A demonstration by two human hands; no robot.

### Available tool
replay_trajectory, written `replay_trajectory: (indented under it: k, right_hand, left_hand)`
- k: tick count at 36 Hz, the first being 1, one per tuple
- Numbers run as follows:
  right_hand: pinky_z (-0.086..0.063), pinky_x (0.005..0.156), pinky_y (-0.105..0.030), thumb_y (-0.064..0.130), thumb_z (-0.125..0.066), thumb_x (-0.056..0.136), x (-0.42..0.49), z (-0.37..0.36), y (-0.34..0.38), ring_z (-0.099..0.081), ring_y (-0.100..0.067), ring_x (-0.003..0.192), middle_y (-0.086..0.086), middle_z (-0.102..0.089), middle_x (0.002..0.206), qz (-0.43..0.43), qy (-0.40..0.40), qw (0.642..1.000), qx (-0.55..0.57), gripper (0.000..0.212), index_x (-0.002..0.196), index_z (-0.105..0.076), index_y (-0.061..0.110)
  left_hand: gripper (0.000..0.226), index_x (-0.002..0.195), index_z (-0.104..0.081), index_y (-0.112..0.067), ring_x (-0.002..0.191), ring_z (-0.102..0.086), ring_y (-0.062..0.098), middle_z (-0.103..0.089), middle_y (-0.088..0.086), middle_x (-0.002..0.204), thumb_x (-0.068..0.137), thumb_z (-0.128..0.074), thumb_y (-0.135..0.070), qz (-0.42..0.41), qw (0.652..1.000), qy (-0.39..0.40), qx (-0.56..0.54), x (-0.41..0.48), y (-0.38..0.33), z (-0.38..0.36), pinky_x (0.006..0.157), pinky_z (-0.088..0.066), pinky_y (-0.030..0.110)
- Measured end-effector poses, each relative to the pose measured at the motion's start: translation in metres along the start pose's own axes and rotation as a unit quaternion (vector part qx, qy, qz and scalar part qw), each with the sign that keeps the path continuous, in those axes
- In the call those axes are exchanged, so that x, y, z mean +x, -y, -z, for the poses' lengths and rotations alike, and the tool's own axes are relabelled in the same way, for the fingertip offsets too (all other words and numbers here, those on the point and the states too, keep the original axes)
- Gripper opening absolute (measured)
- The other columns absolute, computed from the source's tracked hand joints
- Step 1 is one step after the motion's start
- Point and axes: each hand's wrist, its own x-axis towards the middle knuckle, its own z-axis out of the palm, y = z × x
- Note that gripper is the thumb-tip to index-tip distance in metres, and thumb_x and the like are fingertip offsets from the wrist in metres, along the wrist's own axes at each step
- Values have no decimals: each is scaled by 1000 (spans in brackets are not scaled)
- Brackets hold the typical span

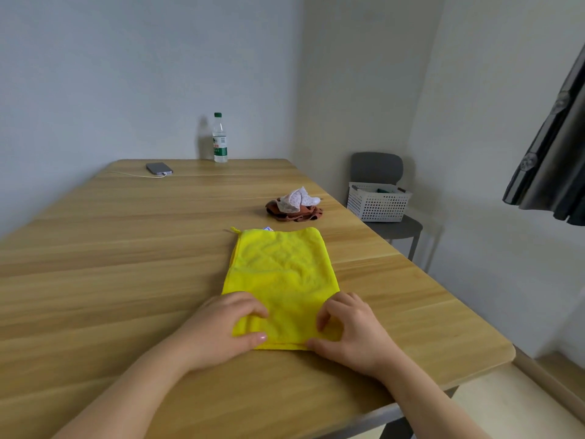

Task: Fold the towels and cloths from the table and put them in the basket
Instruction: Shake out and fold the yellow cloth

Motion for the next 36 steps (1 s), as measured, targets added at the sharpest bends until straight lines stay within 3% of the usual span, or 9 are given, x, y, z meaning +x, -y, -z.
replay_trajectory:
  k: [2, 5, 8, 10, 15, 19, 25, 30, 36]
  right_hand:
    - [-28, 84, -14, 66, -54, 60, -5, 4, 2, -37, -3, 94, 19, -45, 95, 1, 32, 999, -17, 53, 95, -63, 27]
    - [-32, 87, -14, 37, -70, 80, -9, 6, 2, -45, -7, 100, 14, -51, 98, 0, 22, 1000, -3, 24, 98, -67, 21]
    - [-34, 75, -5, 26, -65, 86, -15, 6, 2, -50, 0, 88, 13, -57, 97, -12, 8, 1000, 9, 6, 86, -65, 20]
    - [-36, 69, -4, 27, -63, 88, -21, 7, 1, -49, 4, 79, 12, -61, 103, -22, 8, 1000, 7, 10, 81, -57, 25]
    - [-39, 68, -12, 32, -64, 86, -37, 14, 3, -49, -2, 75, 8, -59, 103, -15, 36, 999, -6, 16, 82, -49, 35]
    - [-38, 70, -8, 28, -61, 89, -47, 17, 3, -47, -3, 78, 9, -51, 98, -7, 15, 999, -27, 16, 103, -62, 20]
    - [-34, 72, -7, 26, -53, 94, -57, 17, 5, -43, -7, 87, 8, -46, 97, 4, 10, 998, -62, 18, 104, -63, 13]
    - [-34, 87, -19, 28, -41, 99, -60, 16, 13, -38, -10, 96, 7, -39, 100, -12, 14, 997, -76, 21, 108, -53, 14]
    - [-31, 97, -25, 29, -36, 101, -57, 16, 21, -42, -13, 115, 6, -47, 127, -26, -13, 997, -67, 9, 99, -42, 22]
  left_hand:
    - [80, 110, -38, -56, 124, -30, -12, -30, -37, 124, 48, -14, -100, 0, 999, 10, 45, -9, 2, -4, 114, -20, 29]
    - [73, 101, -31, -77, 129, -6, -18, -15, -40, 130, 39, -2, -101, 8, 997, 13, 79, -19, 1, -3, 114, 5, 33]
    - [46, 88, -27, -88, 122, -13, -27, -27, -53, 114, 44, -18, -98, 23, 998, -24, 48, -28, -1, -5, 111, 11, 30]
    - [25, 76, -49, -75, 109, -27, -35, -38, -61, 90, 57, -34, -79, 23, 997, -65, 20, -35, 0, -7, 109, 12, 23]
    - [19, 70, -63, -31, 86, -55, -4, -67, -24, 74, 75, -48, -40, -86, 960, -215, 155, -46, -6, -10, 104, -31, 29]
    - [19, 62, -60, -24, 68, -50, 3, -62, -17, 62, 73, -46, -30, -112, 947, -224, 200, -47, -12, -10, 87, -34, 25]
    - [7, 78, -50, -29, 70, -45, 1, -58, -16, 68, 72, -53, -26, -110, 958, -220, 147, -59, -23, -9, 68, -33, 9]
    - [27, 91, -62, -32, 90, -61, 6, -69, -18, 92, 77, -42, -44, -59, 942, -181, 278, -63, -9, -11, 81, -42, 24]
    - [6, 71, -65, -18, 51, -64, 19, -66, -1, 56, 68, -60, -19, 2, 938, -187, 292, -56, -21, -8, 68, -58, 40]
